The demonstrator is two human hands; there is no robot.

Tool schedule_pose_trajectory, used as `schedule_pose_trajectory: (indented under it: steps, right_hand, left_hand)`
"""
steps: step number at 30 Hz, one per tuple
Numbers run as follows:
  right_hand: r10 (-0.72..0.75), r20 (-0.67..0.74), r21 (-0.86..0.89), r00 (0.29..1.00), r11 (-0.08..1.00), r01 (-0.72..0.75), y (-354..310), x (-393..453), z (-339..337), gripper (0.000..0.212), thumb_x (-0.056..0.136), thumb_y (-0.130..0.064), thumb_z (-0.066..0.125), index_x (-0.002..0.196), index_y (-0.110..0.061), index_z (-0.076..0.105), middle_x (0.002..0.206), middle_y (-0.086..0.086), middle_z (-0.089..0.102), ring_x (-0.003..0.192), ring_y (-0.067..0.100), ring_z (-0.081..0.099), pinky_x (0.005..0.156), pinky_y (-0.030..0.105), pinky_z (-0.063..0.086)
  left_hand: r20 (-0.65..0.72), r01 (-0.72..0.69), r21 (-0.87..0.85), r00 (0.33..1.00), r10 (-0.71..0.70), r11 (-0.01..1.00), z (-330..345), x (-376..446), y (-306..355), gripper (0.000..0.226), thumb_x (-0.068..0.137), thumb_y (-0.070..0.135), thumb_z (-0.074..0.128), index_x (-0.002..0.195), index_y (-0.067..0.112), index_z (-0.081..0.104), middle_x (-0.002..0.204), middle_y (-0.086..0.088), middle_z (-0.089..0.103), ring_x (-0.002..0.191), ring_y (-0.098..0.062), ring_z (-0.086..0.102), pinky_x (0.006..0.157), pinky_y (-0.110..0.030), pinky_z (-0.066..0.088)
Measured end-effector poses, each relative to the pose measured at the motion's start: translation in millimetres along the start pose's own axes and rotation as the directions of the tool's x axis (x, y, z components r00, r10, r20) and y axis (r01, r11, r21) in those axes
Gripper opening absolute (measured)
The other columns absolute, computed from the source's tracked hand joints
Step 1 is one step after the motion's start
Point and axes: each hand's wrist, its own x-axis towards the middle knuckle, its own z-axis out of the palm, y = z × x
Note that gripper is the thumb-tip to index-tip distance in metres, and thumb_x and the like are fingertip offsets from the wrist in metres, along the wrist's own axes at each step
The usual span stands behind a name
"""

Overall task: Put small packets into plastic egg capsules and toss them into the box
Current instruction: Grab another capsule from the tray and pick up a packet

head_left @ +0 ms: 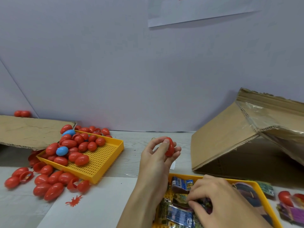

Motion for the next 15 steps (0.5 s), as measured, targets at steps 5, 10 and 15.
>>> schedule_pose_trajectory:
  steps: [5,10,15]
  right_hand:
    - [0.097,-0.103,0.091,0.99,0.992,-0.088,-5.0,-4.6,-2.7,0.011,0.085,-0.04,0.063,0.086,-0.046,0.072,0.089,-0.032,0.063,0.096,-0.014,0.051,0.079,0.007,0.042]
    - [0.233,-0.233,0.286,0.944,0.944,-0.163,-6.7,-9.4,-4.5,0.021,0.083,-0.025,0.066,0.065,-0.036,0.068,0.07,-0.028,0.064,0.073,-0.012,0.058,0.057,0.008,0.042]
    - [0.374,-0.342,0.485,0.862,0.856,-0.178,-2.8,-9.7,-2.6,0.015,0.081,-0.026,0.067,0.072,-0.036,0.073,0.068,-0.013,0.071,0.064,0.005,0.063,0.059,0.021,0.049]
  left_hand:
    - [0.012,-0.002,-0.006,1.0,0.003,1.0,-1.5,1.2,-0.5,0.014,0.096,0.007,0.058,0.109,0.003,0.062,0.099,-0.021,0.071,0.089,-0.031,0.074,0.069,-0.027,0.06]
    - [0.013,0.004,-0.017,1.0,-0.004,1.0,-0.8,1.9,-0.1,0.016,0.095,0.004,0.045,0.101,0.004,0.06,0.079,-0.013,0.061,0.062,-0.021,0.061,0.056,-0.027,0.053]
    - [0.117,-0.071,0.265,0.992,0.041,0.962,-3.1,1.9,0.0,0.016,0.088,0.014,0.054,0.082,0.012,0.069,0.062,-0.003,0.052,0.05,-0.014,0.043,0.047,-0.025,0.038]
